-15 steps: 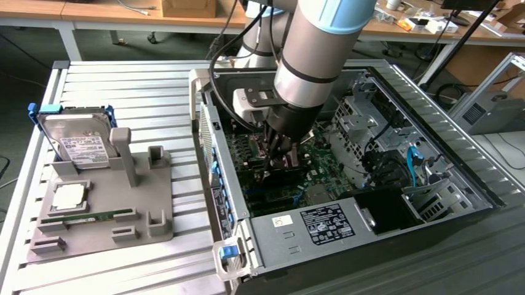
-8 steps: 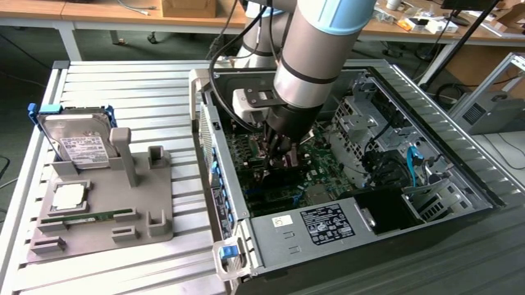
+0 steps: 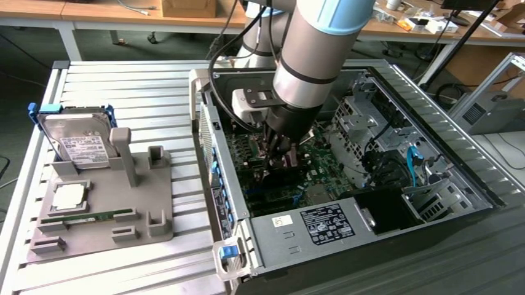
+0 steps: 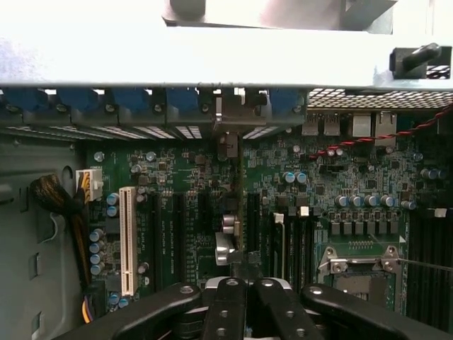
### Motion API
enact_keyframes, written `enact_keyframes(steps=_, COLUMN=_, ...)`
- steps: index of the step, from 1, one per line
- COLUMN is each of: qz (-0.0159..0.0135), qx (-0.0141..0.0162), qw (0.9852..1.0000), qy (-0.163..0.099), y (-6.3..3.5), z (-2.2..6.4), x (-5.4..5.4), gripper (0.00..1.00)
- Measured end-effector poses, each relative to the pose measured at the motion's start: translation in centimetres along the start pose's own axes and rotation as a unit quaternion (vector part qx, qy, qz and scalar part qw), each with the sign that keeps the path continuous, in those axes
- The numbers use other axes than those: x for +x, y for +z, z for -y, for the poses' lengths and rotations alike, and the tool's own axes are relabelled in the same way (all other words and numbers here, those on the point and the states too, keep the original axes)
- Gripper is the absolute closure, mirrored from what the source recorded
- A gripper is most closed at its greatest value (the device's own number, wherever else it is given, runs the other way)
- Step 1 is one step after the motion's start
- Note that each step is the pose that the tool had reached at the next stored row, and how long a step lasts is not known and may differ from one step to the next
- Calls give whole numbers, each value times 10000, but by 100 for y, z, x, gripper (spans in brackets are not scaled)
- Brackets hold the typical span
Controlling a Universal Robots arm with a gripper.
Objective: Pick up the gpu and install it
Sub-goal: 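Press down on the gpu until it lock into place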
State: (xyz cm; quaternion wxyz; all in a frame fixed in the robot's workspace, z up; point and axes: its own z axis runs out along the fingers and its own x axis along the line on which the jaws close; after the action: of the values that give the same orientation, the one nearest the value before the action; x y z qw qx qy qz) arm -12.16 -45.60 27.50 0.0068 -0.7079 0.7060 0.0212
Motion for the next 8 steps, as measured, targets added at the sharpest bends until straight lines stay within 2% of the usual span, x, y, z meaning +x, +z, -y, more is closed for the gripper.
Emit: enact_keyframes(steps=8, qz=0, qx=0, qw=10000, qy=0, y=1, z=-6, x=3, gripper=89)
